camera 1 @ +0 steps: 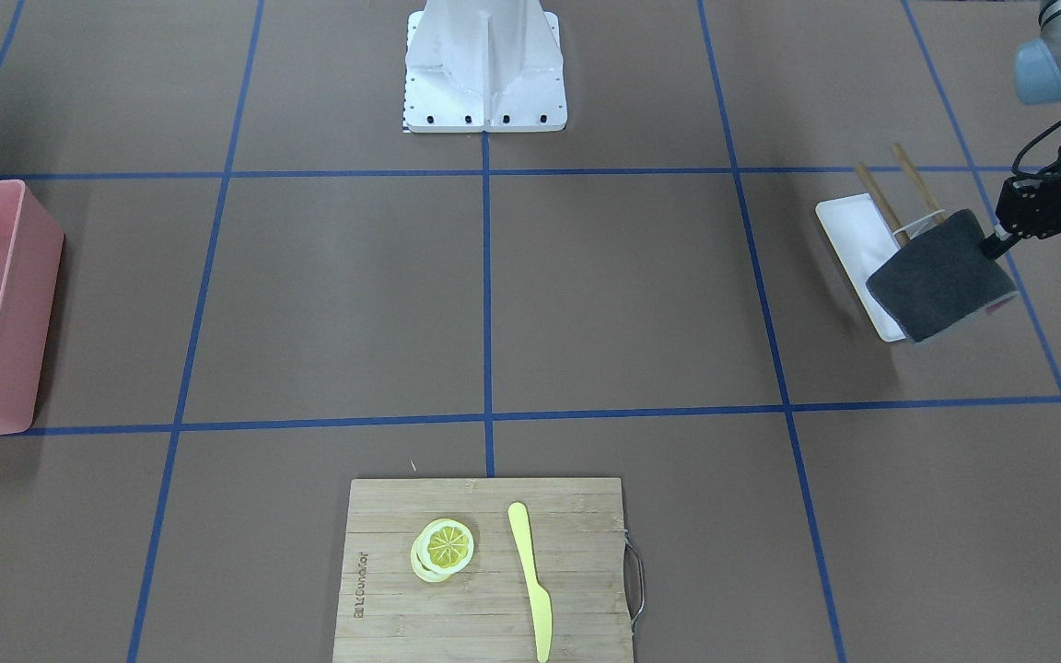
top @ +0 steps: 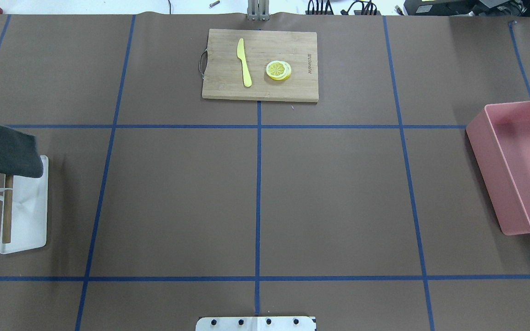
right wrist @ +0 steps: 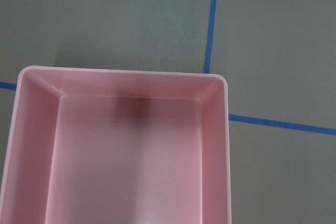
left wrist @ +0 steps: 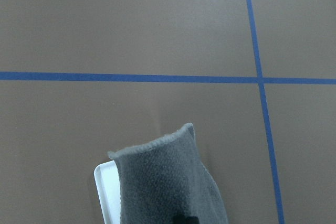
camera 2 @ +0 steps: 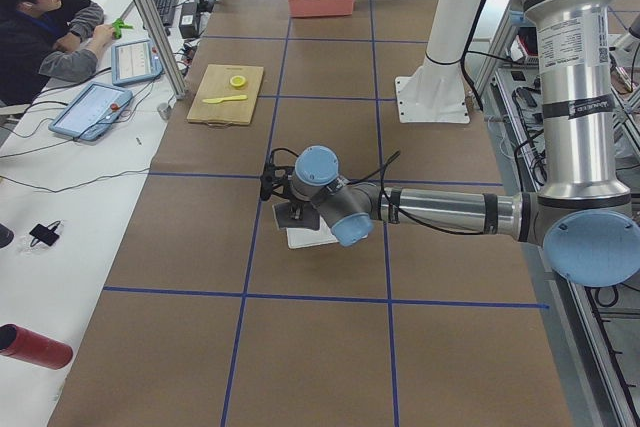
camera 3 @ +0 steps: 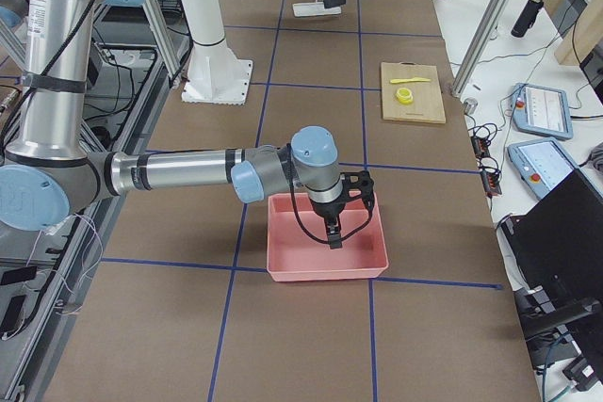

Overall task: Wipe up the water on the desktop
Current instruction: 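Grasp the dark grey cloth on the white rack with the left gripper and lift, then carry the grey cloth toward the table center while the right gripper approaches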

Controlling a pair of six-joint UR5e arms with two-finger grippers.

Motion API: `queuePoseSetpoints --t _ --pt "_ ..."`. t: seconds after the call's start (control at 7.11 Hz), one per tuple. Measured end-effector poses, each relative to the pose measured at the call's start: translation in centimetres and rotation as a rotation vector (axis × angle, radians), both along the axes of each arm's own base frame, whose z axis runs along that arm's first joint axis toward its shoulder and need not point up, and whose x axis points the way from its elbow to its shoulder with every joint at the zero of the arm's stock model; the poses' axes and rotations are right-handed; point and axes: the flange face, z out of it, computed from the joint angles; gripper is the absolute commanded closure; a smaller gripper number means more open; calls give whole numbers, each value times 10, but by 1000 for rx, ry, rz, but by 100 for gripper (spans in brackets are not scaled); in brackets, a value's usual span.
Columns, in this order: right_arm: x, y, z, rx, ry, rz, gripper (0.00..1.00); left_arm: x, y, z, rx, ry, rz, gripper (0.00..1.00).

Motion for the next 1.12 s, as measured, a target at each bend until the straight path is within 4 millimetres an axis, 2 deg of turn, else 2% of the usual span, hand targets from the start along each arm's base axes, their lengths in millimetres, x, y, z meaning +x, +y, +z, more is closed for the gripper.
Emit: queuePoseSetpoints --t 0.28,0.56,0.7,0.98,1.12 --pt "-3 -3 -10 71 -13 -6 0 -5 -34 -34 3 15 -32 100" --pt "-14 -7 -23 134 -33 -12 0 3 -70 -83 -45 67 -95 100" --pt "-29 -11 -36 194 -55 -24 1 8 -87 -112 -72 102 -132 100" --pt "-86 -23 -76 321 -130 -89 1 29 -107 -161 -101 160 -170 100" --pt "-124 -35 -108 378 -179 -132 1 49 -113 -186 -115 188 -182 100"
